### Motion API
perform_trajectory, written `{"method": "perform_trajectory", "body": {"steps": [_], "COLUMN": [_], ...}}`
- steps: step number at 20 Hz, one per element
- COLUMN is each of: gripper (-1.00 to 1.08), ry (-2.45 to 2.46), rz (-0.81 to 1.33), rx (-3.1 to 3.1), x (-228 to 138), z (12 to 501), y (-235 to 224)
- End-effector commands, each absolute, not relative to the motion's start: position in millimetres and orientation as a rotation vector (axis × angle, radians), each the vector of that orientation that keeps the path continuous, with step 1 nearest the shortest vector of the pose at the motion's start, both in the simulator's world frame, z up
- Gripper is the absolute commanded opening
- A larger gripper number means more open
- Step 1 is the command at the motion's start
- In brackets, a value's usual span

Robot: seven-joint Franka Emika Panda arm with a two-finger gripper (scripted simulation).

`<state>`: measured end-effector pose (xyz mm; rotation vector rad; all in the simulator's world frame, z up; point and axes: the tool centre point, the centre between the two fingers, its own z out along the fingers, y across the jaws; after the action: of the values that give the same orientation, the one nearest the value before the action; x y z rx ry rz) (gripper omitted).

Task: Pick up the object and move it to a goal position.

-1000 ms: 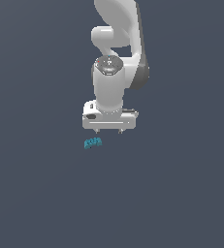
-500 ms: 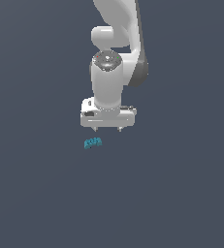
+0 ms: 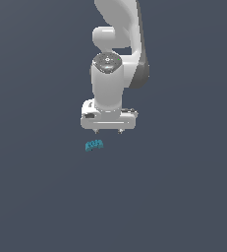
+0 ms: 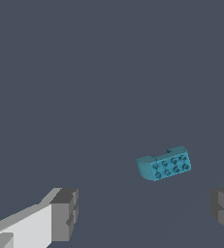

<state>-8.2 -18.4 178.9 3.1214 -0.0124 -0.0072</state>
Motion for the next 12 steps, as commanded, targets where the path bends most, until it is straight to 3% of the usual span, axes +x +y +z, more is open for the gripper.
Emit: {"method": "perform_trajectory", "body": {"steps": [1,12], "gripper": [1.00,1.00], "ry": [-0.060,-0.476], "rz": [-0.008,-0.012], "rx": [3.123,3.103], "x": [-9,-12], "z": [176,152], "y": [-20,-34]}}
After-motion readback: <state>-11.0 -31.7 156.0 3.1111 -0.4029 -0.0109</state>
